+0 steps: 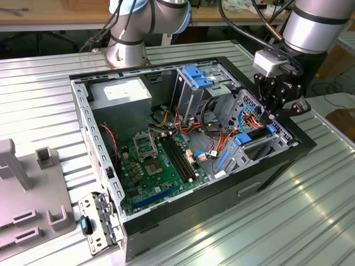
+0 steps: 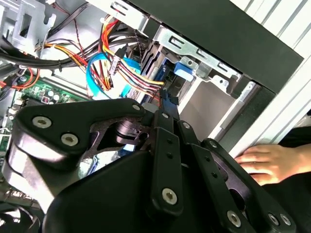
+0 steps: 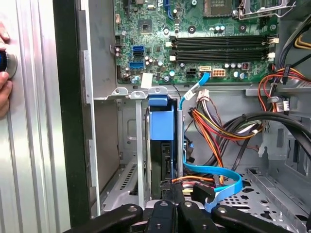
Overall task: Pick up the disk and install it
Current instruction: 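Insert the second disk wire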
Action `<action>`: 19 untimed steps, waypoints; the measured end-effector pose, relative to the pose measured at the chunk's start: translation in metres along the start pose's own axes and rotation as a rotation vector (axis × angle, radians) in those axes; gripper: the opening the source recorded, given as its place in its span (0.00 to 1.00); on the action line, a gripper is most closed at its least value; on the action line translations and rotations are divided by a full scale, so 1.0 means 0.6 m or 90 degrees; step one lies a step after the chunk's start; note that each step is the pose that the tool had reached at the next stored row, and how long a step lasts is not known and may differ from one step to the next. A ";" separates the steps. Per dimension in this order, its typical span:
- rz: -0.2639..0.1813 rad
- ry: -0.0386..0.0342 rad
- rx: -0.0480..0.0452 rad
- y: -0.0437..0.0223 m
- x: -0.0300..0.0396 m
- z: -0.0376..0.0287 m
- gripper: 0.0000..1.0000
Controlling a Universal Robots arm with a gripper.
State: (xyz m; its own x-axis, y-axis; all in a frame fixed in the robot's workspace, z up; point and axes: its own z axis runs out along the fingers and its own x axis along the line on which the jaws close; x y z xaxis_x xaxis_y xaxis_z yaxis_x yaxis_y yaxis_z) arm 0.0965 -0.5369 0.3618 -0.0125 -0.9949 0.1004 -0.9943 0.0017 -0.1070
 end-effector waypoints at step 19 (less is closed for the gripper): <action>-0.017 -0.0006 -0.0627 -0.012 -0.023 -0.063 0.11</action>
State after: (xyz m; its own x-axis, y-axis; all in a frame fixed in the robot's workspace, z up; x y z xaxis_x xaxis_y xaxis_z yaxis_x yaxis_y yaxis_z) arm 0.0999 -0.5193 0.3987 0.0138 -0.9948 0.1010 -0.9999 -0.0145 -0.0066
